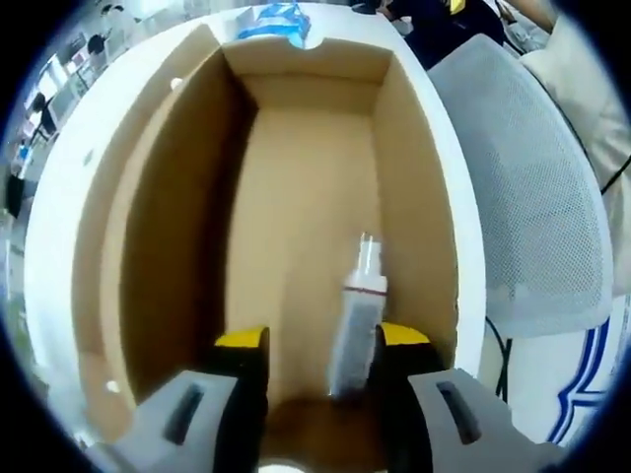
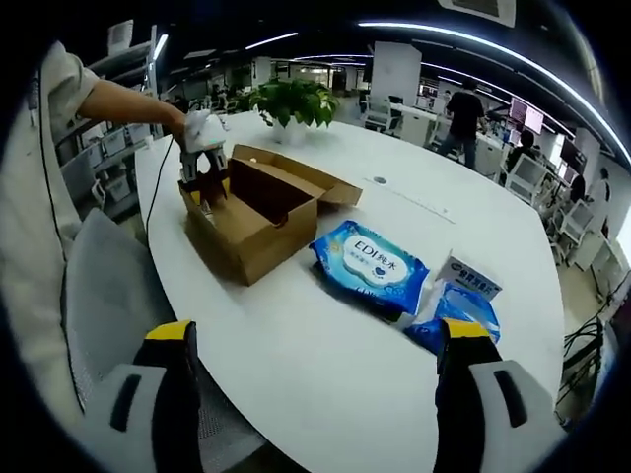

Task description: Operate the shoe box by opening the lid, removing the specified soft item, and placing it in the target area until the item is outside and the box remains undamaged.

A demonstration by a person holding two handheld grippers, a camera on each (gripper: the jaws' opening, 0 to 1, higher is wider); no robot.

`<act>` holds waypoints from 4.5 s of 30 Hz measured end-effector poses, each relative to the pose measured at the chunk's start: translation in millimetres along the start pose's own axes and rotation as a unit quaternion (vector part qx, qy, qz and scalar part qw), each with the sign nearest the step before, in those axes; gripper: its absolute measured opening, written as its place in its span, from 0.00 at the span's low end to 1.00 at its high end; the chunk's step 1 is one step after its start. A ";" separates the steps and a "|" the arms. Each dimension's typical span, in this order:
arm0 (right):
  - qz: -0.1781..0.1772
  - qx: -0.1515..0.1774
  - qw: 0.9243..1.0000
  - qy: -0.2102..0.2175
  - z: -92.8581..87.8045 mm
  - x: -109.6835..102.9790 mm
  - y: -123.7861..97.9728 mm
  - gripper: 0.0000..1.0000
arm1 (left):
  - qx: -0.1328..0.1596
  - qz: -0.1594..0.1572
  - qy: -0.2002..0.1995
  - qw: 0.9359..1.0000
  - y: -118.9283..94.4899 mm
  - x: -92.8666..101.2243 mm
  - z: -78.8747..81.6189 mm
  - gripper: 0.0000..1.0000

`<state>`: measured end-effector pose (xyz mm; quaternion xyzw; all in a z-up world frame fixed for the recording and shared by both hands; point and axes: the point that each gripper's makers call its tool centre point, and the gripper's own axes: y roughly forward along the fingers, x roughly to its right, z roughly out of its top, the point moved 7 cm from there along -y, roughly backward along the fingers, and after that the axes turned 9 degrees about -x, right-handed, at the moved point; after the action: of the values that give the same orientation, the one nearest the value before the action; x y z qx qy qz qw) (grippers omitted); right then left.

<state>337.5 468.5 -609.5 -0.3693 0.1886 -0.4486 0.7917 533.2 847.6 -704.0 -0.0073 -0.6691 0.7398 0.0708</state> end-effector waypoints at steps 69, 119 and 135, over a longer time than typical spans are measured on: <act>0.034 0.055 0.997 -0.034 21.7 -27.0 7.7 0.70 | 0.114 0.088 0.030 0.989 -34.1 26.3 52.8 0.17; 0.169 0.103 0.966 -0.168 71.5 -93.1 29.5 0.19 | 0.264 0.053 0.131 0.954 -83.4 116.6 142.9 0.17; 0.191 0.099 0.954 -0.210 77.4 -100.8 27.4 0.17 | 0.285 0.046 0.154 0.945 -80.0 123.6 154.5 0.17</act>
<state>348.8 595.2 -582.7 -0.3320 0.0402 -0.2175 0.9170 402.2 716.5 -598.2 -0.1312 -0.4099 0.8920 0.1381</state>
